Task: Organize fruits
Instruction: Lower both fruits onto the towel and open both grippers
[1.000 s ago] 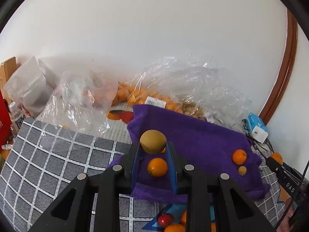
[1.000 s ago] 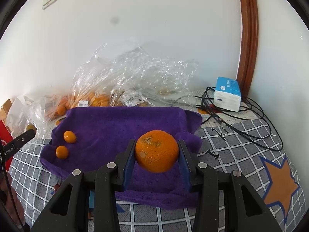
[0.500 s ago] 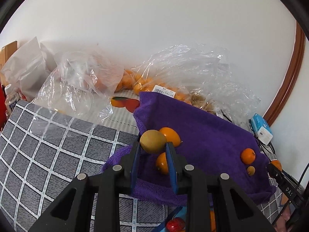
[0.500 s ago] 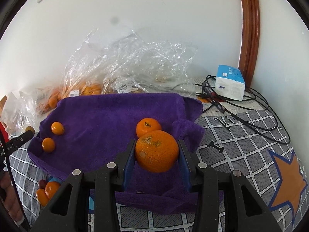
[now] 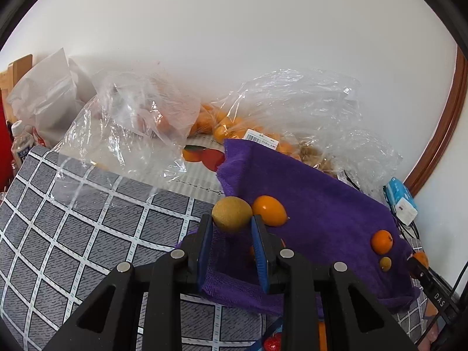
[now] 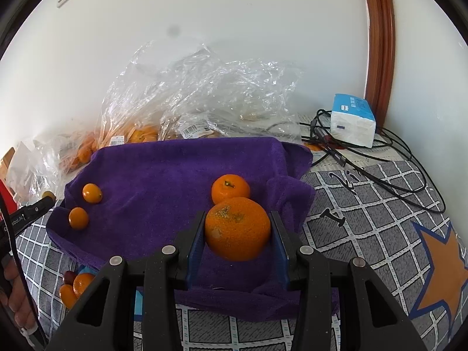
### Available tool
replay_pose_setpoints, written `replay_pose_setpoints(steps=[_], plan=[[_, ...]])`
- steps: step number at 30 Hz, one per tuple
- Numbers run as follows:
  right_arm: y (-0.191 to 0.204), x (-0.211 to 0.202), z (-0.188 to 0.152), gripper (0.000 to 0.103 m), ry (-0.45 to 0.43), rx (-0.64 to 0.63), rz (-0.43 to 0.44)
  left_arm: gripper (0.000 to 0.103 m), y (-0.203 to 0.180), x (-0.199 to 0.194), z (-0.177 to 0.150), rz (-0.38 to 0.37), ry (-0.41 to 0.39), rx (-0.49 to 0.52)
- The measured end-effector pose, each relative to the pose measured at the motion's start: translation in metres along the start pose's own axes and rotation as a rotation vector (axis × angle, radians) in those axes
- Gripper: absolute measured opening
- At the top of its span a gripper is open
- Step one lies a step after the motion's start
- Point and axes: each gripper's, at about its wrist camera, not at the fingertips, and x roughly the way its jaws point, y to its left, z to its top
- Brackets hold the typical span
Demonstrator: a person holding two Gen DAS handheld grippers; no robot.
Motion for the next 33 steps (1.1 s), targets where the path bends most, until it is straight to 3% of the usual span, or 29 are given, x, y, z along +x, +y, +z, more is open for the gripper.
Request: replay_pose_setpoints(steps=[9, 12, 21, 26, 33], plan=[[0.01, 0.018, -0.01, 0.042, 0.085, -0.038, 0.015, 0.026, 0.0, 0.002, -0.002, -0.034, 0.003, 0.005], [0.018, 0.023, -0.014, 0.042, 0.101, -0.081, -0.022, 0.026, -0.006, 0.003, -0.005, -0.063, 0.016, 0.029], [0.016, 0.031, -0.02, 0.042, 0.136, -0.087, -0.04, 0.026, -0.027, 0.008, -0.015, -0.195, 0.125, 0.069], [0.015, 0.029, -0.018, 0.043, 0.126, -0.083, -0.031, 0.026, -0.037, 0.016, -0.021, -0.176, 0.168, 0.13], [0.011, 0.022, -0.016, 0.049, 0.097, -0.045, -0.031, 0.026, -0.05, 0.014, -0.025, -0.107, 0.165, 0.209]])
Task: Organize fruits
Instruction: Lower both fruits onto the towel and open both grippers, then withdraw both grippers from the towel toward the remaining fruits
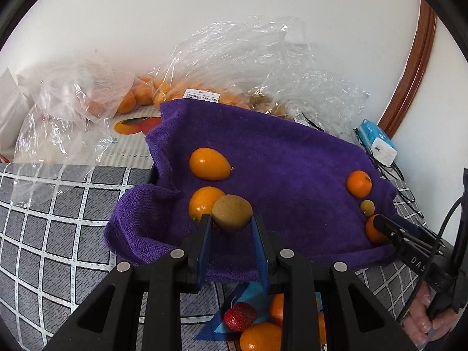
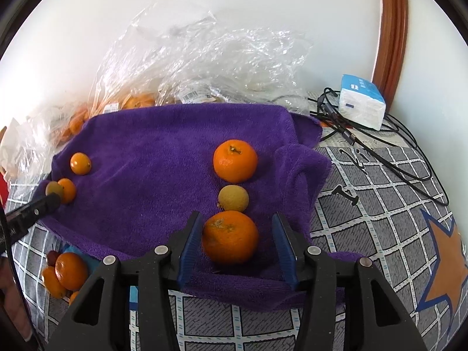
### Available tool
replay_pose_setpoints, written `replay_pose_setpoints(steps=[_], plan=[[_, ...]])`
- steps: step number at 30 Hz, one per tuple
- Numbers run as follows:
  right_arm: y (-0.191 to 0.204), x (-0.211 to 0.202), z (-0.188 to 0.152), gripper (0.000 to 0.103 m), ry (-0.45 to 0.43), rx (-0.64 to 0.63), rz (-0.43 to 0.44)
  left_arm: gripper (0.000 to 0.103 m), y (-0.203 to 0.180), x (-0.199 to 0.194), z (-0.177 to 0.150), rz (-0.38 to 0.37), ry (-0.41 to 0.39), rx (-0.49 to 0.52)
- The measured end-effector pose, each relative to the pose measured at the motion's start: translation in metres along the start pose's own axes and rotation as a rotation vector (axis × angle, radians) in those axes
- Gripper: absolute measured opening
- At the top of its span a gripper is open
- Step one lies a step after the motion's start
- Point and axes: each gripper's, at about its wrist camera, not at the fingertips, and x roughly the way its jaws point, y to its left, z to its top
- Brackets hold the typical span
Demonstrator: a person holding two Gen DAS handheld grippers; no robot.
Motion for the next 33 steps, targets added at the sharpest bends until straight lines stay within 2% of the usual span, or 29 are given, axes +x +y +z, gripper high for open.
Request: replay_pose_setpoints(steps=[8, 11, 14, 20, 22, 24, 28, 33], plan=[[-0.005, -0.013, 0.0, 0.051, -0.028, 0.03, -0.011, 0.027, -0.001, -0.001, 0.0, 0.018, 0.0, 0.02], [-0.006, -0.021, -0.003, 0.051, -0.013, 0.036, -0.032, 0.033, -0.004, -0.002, -0.001, 0.027, -0.007, 0.039], [-0.004, -0.034, -0.01, 0.052, -0.017, 0.016, -0.042, 0.048, -0.006, -0.01, 0.0, 0.019, -0.02, 0.043], [0.006, -0.062, -0.026, 0.055, -0.008, -0.02, -0.047, 0.057, -0.008, -0.045, 0.01, -0.001, -0.106, 0.05], [0.012, -0.071, -0.03, 0.06, -0.007, -0.037, -0.051, 0.058, -0.006, -0.056, 0.011, 0.021, -0.092, 0.043], [0.018, -0.077, -0.035, 0.064, -0.012, -0.05, -0.04, 0.059, 0.0, -0.069, 0.005, 0.022, -0.095, 0.054], [0.034, -0.08, -0.048, 0.066, -0.011, -0.066, -0.016, 0.062, 0.025, -0.086, -0.018, 0.072, -0.09, 0.056], [0.055, -0.068, -0.06, 0.066, 0.019, -0.051, 0.034, 0.062, 0.064, -0.088, -0.044, 0.143, -0.033, 0.019]])
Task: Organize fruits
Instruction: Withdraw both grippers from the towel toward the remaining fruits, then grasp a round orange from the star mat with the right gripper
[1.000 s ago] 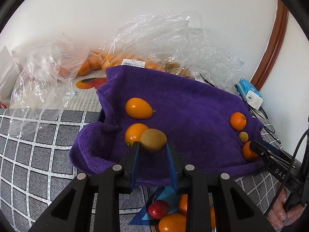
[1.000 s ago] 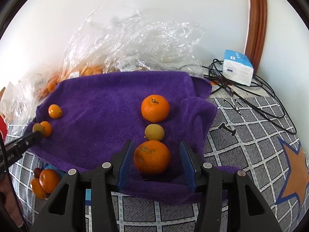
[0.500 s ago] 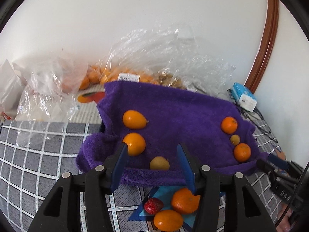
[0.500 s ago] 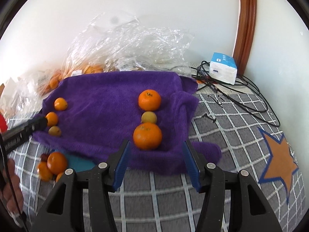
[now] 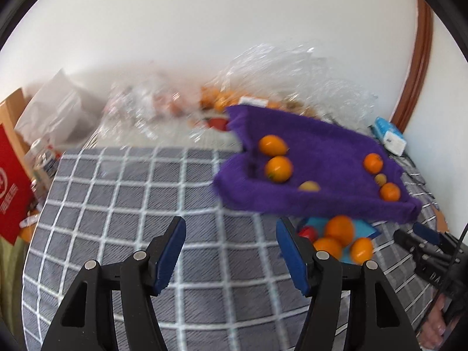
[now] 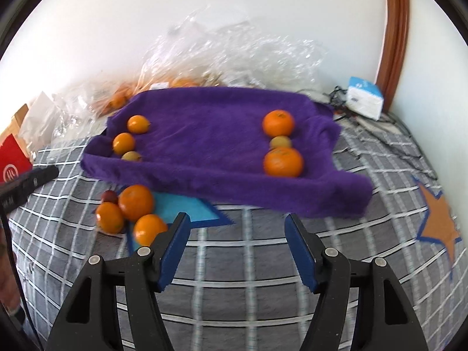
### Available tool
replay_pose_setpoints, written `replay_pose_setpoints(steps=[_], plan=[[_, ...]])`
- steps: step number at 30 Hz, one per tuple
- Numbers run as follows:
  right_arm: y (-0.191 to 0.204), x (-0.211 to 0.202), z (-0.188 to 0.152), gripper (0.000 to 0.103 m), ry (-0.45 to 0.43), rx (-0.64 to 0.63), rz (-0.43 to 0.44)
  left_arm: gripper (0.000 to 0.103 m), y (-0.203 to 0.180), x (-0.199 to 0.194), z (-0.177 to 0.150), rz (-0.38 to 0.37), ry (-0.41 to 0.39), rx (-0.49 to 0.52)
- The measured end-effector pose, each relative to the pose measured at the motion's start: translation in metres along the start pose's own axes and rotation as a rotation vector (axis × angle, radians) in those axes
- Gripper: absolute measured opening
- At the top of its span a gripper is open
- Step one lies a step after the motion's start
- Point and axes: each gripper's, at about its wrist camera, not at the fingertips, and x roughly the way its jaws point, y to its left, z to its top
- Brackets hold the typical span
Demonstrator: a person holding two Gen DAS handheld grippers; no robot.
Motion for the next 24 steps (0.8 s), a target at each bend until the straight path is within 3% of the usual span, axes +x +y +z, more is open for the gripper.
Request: replay_pose_setpoints(steps=[8, 24], plan=[[0.027, 0.015, -0.002, 0.066, 0.032, -0.001, 0.064, 0.062, 0.038, 0.01, -0.035, 0.071, 0.039, -0.055], [0.053, 0.024, -0.003, 0.066, 0.05, -0.039, 0.135, 0.062, 0.045, 0.016, -0.042, 0.098, 0.056, -0.112]])
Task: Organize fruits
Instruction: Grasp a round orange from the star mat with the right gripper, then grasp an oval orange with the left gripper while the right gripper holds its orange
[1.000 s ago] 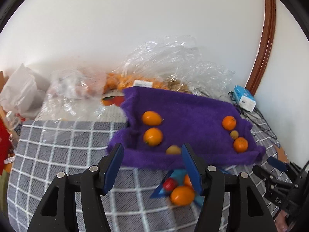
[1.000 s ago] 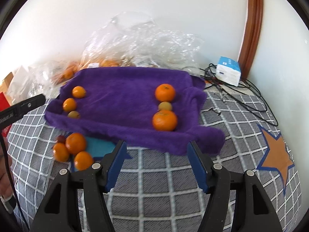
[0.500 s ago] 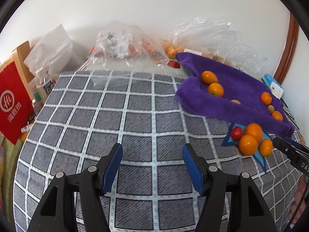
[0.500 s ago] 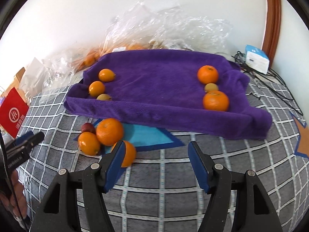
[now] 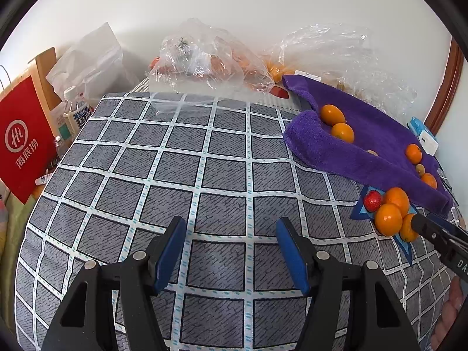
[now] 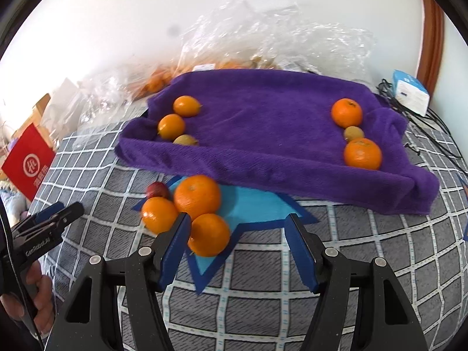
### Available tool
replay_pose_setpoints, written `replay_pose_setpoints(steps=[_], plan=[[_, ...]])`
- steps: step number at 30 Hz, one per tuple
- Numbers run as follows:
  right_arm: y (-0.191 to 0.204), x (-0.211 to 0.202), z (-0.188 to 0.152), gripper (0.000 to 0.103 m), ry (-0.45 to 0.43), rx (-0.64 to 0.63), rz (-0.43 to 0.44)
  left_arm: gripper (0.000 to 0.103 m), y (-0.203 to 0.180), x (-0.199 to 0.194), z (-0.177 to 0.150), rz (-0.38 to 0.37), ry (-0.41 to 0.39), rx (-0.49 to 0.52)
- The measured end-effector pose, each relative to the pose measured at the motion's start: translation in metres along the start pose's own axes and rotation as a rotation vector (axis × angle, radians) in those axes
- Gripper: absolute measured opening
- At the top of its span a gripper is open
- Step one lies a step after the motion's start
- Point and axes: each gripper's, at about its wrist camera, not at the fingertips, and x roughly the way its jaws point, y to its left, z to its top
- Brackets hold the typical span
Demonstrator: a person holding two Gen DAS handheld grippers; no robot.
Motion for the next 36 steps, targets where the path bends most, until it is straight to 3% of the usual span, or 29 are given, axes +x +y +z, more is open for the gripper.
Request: replay_pose_setpoints(steps=[4, 7, 8, 16, 20, 26, 31, 36], plan=[[0.006, 0.003, -0.005, 0.062, 0.007, -0.016, 0.033, 0.063, -0.001, 0.0, 0.0, -0.001, 0.001, 0.001], [0.012, 0.013, -0.007, 0.036, 0.033, -0.052, 0.0, 0.063, -0.001, -0.001, 0.0, -0.003, 0.001, 0.0], [0.013, 0.015, -0.007, 0.032, 0.041, -0.056, -0.012, 0.063, -0.001, -0.001, 0.0, -0.006, 0.001, -0.003], [-0.002, -0.012, -0.011, 0.032, -0.053, -0.057, -0.034, 0.063, 0.004, -0.004, -0.001, -0.028, -0.019, -0.045], [-0.018, -0.02, -0.014, 0.032, -0.056, -0.058, -0.082, 0.062, 0.007, -0.008, -0.002, -0.055, -0.031, -0.068], [-0.047, -0.026, -0.023, 0.032, -0.045, -0.018, -0.134, 0.062, -0.011, -0.016, -0.004, -0.082, -0.062, 0.051], [-0.065, -0.026, -0.027, 0.032, -0.042, 0.031, -0.156, 0.062, -0.022, -0.013, -0.004, -0.117, -0.026, 0.119], [-0.074, -0.021, -0.029, 0.032, -0.018, 0.053, -0.169, 0.062, -0.025, -0.015, -0.003, -0.119, -0.033, 0.125]])
